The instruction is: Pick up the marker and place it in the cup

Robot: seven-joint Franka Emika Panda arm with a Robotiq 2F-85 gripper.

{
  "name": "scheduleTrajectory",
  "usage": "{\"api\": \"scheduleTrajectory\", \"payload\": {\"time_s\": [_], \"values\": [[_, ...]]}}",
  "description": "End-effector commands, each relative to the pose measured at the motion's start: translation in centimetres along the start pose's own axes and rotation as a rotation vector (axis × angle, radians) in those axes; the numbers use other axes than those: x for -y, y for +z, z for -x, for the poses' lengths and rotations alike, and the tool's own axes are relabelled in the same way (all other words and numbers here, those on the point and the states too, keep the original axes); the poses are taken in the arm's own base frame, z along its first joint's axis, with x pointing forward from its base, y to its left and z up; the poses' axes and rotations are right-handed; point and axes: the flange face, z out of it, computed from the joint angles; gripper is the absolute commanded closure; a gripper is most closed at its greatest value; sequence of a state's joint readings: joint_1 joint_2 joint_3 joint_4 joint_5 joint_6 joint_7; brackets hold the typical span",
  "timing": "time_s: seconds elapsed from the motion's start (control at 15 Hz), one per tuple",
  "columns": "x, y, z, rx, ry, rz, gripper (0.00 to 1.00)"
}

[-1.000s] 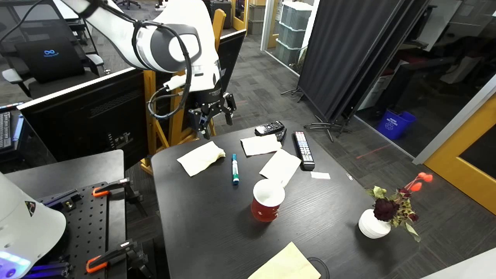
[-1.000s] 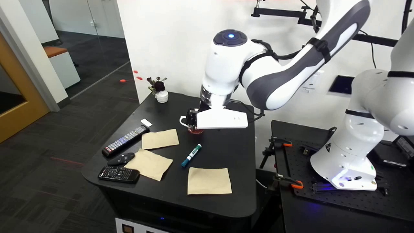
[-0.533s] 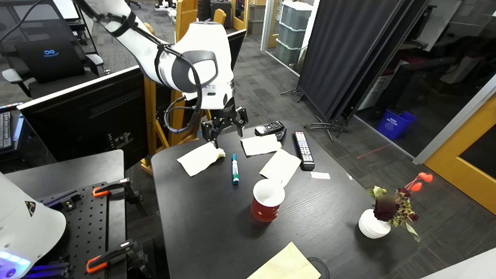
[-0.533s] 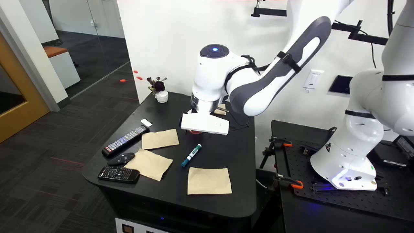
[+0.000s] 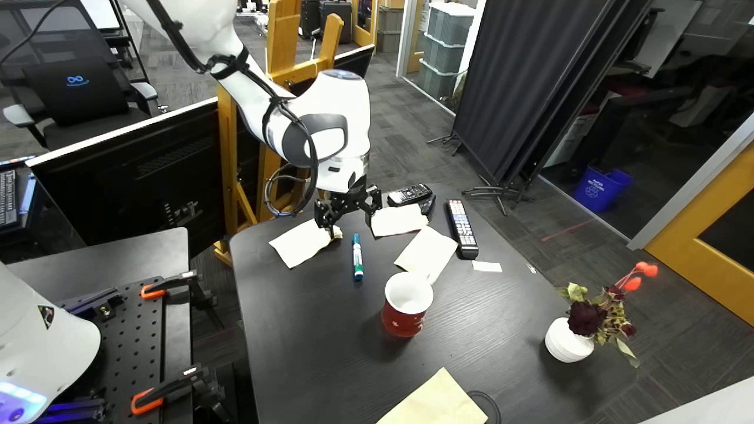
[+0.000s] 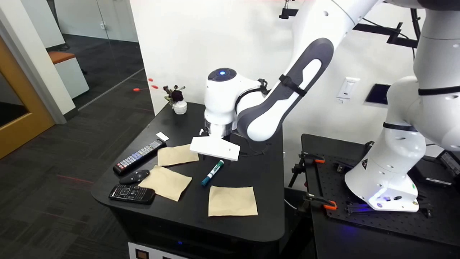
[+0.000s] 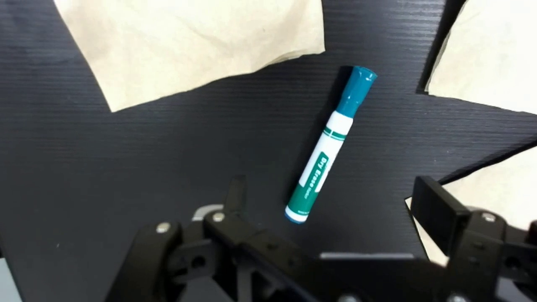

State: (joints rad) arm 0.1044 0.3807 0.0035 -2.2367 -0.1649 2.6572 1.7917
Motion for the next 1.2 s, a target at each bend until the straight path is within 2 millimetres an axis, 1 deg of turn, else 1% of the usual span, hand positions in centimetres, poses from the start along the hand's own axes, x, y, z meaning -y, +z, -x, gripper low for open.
{"api": "scheduleTrajectory", "payload": {"time_s": [0.0,0.4,0.93,1.0,1.07,1.13], "values": [[1.4,2.0,-0.5,0.023,0.052,0.017,0.0],[2.3,4.7,-2.1,0.035,0.12,0.055,0.0],[3.0,7.0,-2.7,0.034,0.115,0.091,0.0],[3.0,7.2,-2.7,0.025,0.116,0.095,0.25],[3.1,7.4,-2.7,0.022,0.115,0.098,0.26],[3.1,7.5,-2.8,0.02,0.115,0.101,0.35]]}}
